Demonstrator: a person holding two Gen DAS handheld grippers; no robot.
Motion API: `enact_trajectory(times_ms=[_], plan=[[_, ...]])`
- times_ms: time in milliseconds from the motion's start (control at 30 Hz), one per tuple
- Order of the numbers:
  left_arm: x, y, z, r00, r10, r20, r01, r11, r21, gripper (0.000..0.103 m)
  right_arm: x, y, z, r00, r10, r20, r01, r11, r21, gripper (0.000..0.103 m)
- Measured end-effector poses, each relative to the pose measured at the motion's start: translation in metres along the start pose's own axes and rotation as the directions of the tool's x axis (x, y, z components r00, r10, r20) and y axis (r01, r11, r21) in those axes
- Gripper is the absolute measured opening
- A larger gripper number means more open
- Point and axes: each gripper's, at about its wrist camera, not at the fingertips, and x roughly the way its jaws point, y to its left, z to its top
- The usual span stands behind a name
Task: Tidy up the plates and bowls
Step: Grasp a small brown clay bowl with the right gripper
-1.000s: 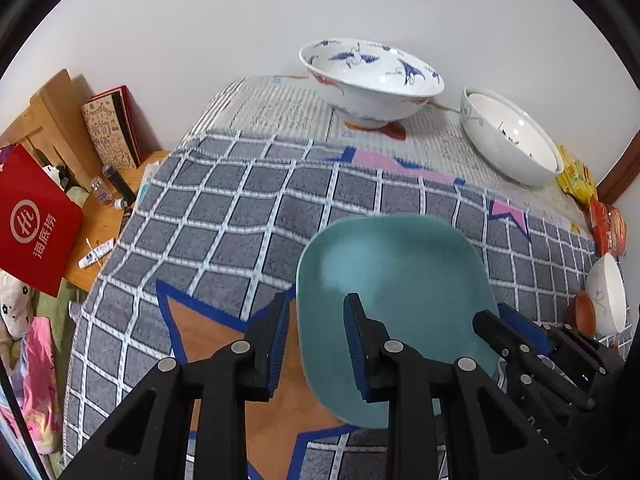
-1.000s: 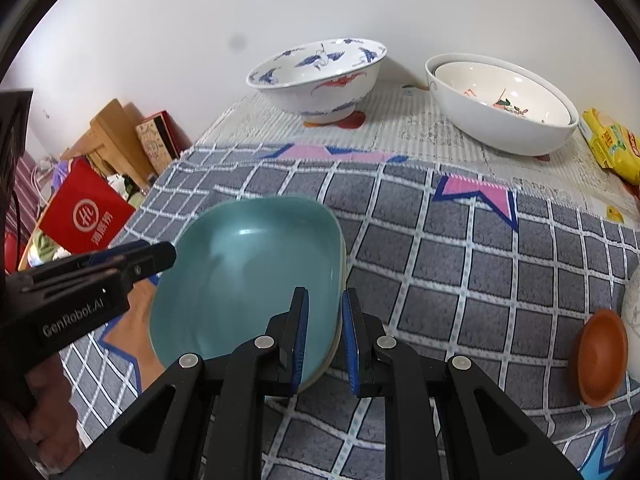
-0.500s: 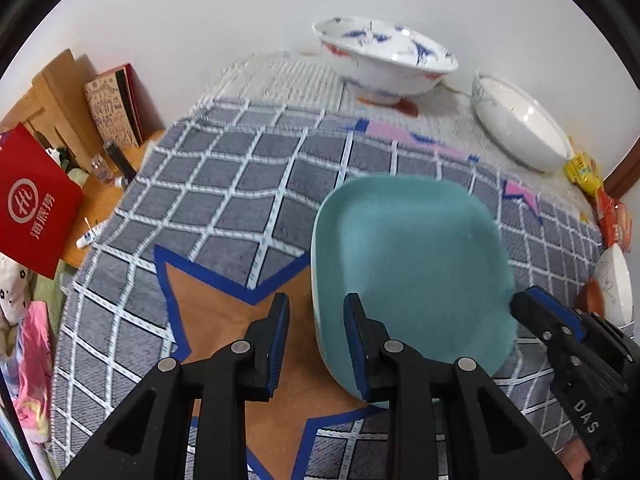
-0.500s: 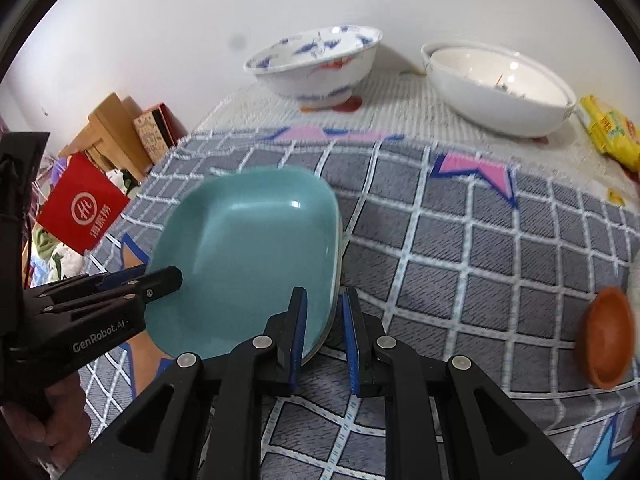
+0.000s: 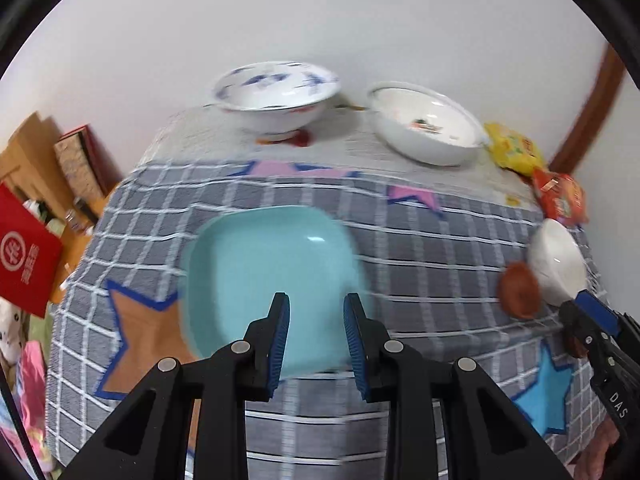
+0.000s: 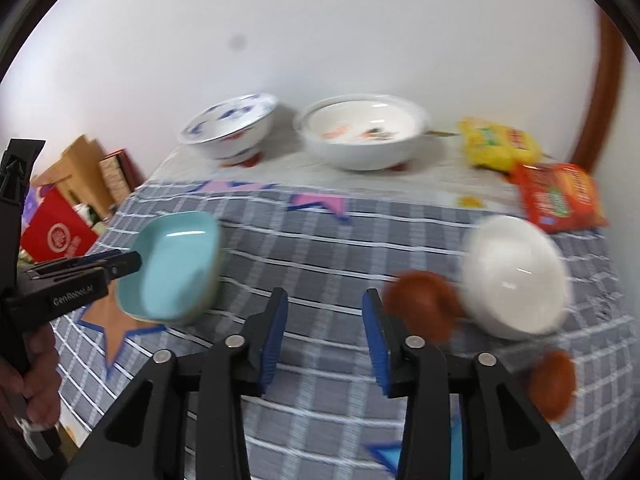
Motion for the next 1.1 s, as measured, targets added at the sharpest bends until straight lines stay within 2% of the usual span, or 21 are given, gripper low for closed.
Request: enact_trajectory(times_ms=[100,200,233,367,467,533,633,733,1000,1100], plan=[[0.000,-0.032,-0.001,1.000,-0.028,-0.002,0.028,0.999,0.034,0.027,-0.018,-0.041,-0.009,0.999,-0.051,0.014,0.050,0.997,0.052,0.043],[0.001,-0.065,-0.003,0.999,-0.050,0.002,0.050,0.996,0.072,0.039,-0.032,-0.079,-0.022,0.994,-0.108,0.018,0.106,0.989,0.099,0.048],[0.002,-0.078,-0.005,0.999,-0.053,0.007,0.053,0.995,0.090,0.041,-0.037,-0.094,-0.028,0.990,-0.139,0.018,0.136,0.984,0.115,0.052],[0.009,-0.115,-0.009,0.999,-0.054,0.003,0.053,0.988,0.146,0.045,-0.045,-0.137,-0.049,0.971,-0.240,0.000,0.236,0.956,0.177,0.053],[0.017,-0.140,-0.013,0.998,-0.056,-0.001,0.055,0.982,0.180,0.050,-0.043,-0.165,-0.064,0.967,-0.254,-0.024,0.253,0.941,0.226,0.053],[0.022,-0.151,-0.015,0.999,-0.039,0.000,0.039,0.979,0.198,0.050,-0.040,-0.181,-0.074,0.961,-0.271,-0.052,0.276,0.927,0.255,0.053],[0.033,-0.164,-0.017,1.000,-0.014,-0.011,0.016,0.974,0.228,0.050,-0.032,-0.195,-0.082,0.969,-0.236,-0.075,0.248,0.933,0.262,0.053],[0.045,-0.171,-0.015,1.000,-0.004,-0.029,0.010,0.973,0.232,0.050,-0.020,-0.200,-0.086,0.968,-0.236,-0.083,0.250,0.930,0.268,0.053],[0.073,-0.183,-0.005,0.996,-0.032,-0.078,0.047,0.978,0.203,0.050,-0.002,-0.206,-0.087,0.981,-0.176,-0.087,0.194,0.933,0.304,0.053],[0.083,-0.188,-0.003,0.995,-0.040,-0.088,0.057,0.978,0.202,0.050,0.004,-0.209,-0.086,0.983,-0.162,-0.088,0.182,0.930,0.321,0.049]])
